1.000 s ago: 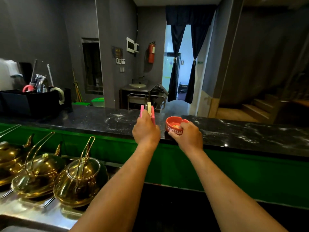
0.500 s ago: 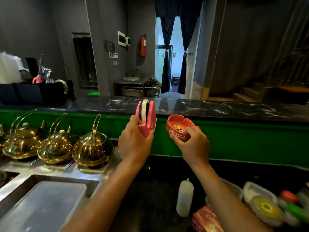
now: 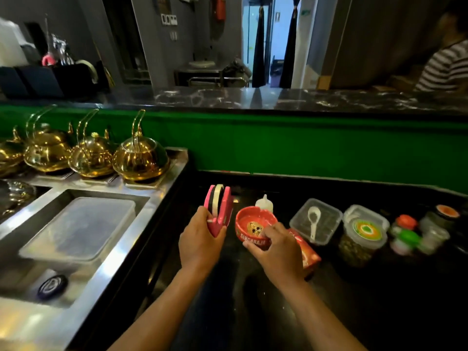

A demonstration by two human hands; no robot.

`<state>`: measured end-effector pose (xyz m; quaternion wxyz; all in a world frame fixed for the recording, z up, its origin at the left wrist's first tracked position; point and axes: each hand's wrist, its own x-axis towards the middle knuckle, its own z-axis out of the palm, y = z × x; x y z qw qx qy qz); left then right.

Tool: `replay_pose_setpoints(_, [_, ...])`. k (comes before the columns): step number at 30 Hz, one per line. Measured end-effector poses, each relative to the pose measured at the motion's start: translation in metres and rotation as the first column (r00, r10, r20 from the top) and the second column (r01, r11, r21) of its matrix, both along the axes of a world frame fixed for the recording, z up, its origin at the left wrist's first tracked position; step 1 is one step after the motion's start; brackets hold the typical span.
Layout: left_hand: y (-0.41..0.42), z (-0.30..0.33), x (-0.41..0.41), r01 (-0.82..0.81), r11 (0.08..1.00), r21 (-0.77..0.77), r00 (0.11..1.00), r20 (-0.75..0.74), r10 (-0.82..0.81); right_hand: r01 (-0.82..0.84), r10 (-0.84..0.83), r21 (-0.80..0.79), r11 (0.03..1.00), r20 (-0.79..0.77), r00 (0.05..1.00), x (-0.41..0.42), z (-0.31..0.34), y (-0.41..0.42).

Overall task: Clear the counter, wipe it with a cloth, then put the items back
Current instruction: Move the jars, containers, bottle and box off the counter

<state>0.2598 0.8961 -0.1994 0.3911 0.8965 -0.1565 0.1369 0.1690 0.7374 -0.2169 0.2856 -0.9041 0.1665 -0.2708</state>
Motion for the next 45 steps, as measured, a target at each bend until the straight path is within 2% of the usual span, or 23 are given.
replay_pose_setpoints(3, [0.011, -0.024, -0.005, 0.041, 0.997, 0.065, 0.998, -0.044, -0.038, -0.037, 0.039, 0.013, 0.999, -0.156, 0.987, -0.013, -0.028, 0.005])
replay_pose_setpoints(7, [0.02, -0.05, 0.01, 0.13, 0.983, 0.131, 0.988, -0.1, -0.117, -0.028, 0.033, 0.023, 0.999, -0.273, 0.962, -0.014, -0.05, 0.013])
replay_pose_setpoints(18, [0.018, -0.102, 0.064, 0.265, 0.956, 0.128, 0.954, -0.178, -0.241, 0.097, -0.062, 0.061, 0.993, -0.42, 0.905, 0.024, -0.094, 0.035])
replay_pose_setpoints(29, [0.023, -0.124, 0.074, 0.271, 0.959, 0.08, 0.944, -0.218, -0.249, 0.186, -0.15, 0.026, 0.982, -0.485, 0.861, 0.037, -0.105, 0.045])
replay_pose_setpoints(35, [0.029, -0.129, 0.073, 0.299, 0.949, 0.099, 0.943, -0.185, -0.278, 0.188, -0.163, -0.009, 0.982, -0.534, 0.829, 0.033, -0.099, 0.046])
replay_pose_setpoints(39, [0.032, -0.122, 0.056, 0.222, 0.946, 0.236, 0.969, -0.161, -0.187, 0.192, -0.177, -0.019, 0.981, -0.484, 0.857, 0.021, -0.088, 0.049])
replay_pose_setpoints(42, [0.036, -0.116, 0.036, 0.24, 0.923, 0.301, 0.97, -0.042, -0.238, 0.179, -0.191, -0.068, 0.981, -0.416, 0.889, 0.008, -0.081, 0.047])
replay_pose_setpoints(45, [0.03, -0.11, 0.013, 0.273, 0.857, 0.438, 0.947, 0.036, -0.321, 0.201, -0.24, -0.146, 0.969, -0.344, 0.908, -0.012, -0.075, 0.038])
